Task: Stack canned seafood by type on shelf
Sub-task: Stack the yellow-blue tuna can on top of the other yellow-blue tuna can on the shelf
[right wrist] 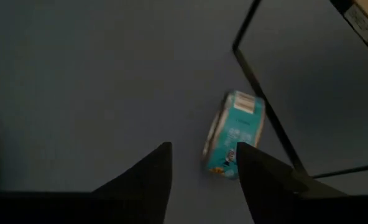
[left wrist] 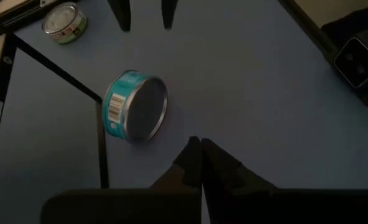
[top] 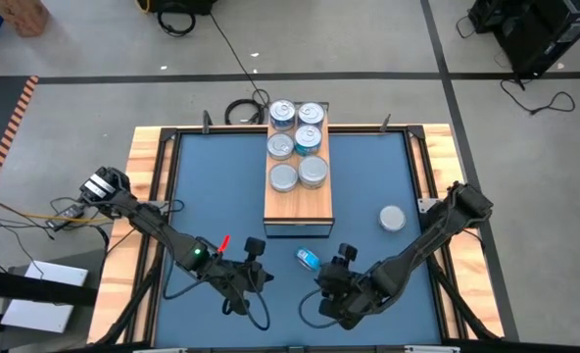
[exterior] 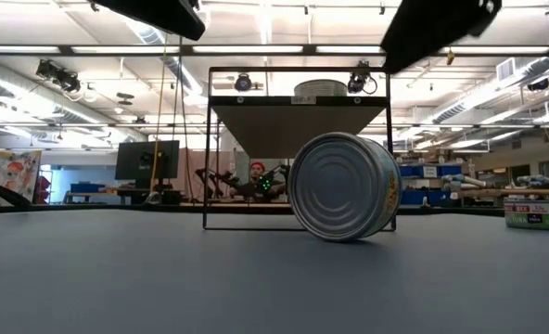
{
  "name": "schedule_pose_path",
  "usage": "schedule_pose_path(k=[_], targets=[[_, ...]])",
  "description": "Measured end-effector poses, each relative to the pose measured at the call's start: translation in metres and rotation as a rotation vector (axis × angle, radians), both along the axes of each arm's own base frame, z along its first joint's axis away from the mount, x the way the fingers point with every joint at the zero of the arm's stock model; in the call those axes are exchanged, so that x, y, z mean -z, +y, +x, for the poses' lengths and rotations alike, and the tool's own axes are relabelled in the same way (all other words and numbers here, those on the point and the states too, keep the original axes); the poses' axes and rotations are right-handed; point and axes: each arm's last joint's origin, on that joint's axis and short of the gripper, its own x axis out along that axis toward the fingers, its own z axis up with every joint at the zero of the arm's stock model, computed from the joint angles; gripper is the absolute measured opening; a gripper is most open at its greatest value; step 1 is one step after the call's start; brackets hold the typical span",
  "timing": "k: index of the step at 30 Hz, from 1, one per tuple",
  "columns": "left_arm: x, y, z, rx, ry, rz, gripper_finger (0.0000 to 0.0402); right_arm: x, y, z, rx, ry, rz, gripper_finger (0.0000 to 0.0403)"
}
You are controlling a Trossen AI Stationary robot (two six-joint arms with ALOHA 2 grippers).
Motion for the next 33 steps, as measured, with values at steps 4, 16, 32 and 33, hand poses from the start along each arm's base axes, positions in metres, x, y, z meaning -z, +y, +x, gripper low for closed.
schedule_pose_path(k=[4, 16, 32, 33], targets=[[0.000, 0.001, 0.001, -0.007, -0.002, 0.005, 0.0011, 0.014, 0.001, 0.003, 0.057, 0.001, -0.033, 0.0212], [0.001, 0.005, 0.001, -0.059, 0.009, -0.012, 0.0137, 0.038, -0.003, 0.013, 0.183, -0.068, -0.146, 0.0294], [0.045, 0.021, -0.010, -0.163, 0.006, -0.007, 0.0168, 0.081, -0.017, 0.031, 0.266, -0.010, -0.219, 0.0319], [0.045, 0.021, -0.010, -0.163, 0.000, -0.011, 0.0168, 0.083, -0.017, 0.031, 0.266, -0.004, -0.223, 0.0308]])
